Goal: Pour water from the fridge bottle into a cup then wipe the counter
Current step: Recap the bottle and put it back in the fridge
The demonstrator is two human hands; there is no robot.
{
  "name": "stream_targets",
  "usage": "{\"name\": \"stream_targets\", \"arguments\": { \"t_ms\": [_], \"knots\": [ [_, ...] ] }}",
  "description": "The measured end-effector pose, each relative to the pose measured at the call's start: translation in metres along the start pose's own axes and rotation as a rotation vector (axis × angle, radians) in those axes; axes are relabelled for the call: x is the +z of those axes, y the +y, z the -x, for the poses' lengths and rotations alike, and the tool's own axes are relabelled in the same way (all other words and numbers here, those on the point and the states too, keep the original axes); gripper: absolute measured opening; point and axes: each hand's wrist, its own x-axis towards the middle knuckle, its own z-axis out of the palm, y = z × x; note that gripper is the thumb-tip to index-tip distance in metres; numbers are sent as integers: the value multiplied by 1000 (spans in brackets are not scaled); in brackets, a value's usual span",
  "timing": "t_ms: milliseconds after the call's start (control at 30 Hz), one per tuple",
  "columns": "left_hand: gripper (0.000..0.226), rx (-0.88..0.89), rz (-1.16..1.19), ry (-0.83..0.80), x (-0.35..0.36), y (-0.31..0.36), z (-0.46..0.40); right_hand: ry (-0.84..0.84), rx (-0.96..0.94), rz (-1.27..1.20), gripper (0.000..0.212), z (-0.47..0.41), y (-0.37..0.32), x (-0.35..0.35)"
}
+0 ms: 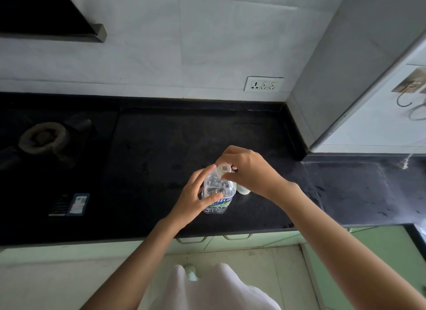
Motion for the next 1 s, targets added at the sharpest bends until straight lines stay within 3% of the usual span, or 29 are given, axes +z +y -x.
{"name": "stream_targets", "arguments": {
  "t_ms": [267,467,600,700,900,1000],
  "knots": [
    [71,-1,-5,-1,-1,0,0,-186,-70,47,38,-11,2,-13],
    [68,14,-21,1,-1,3,1,-30,39,114,24,-5,0,-2],
    [69,13,-26,-1,-1,6,1,79,81,270,42,-4,-2,5],
    [69,16,-18,0,-1,5,2,70,102,345,51,-7,-7,5],
    [69,23,-23,5,0,3,2,-41,52,195,26,-4,-5,-6],
    [67,22,-24,4,0,1,1,-97,30,137,27,-5,-2,-7]
  ]
}}
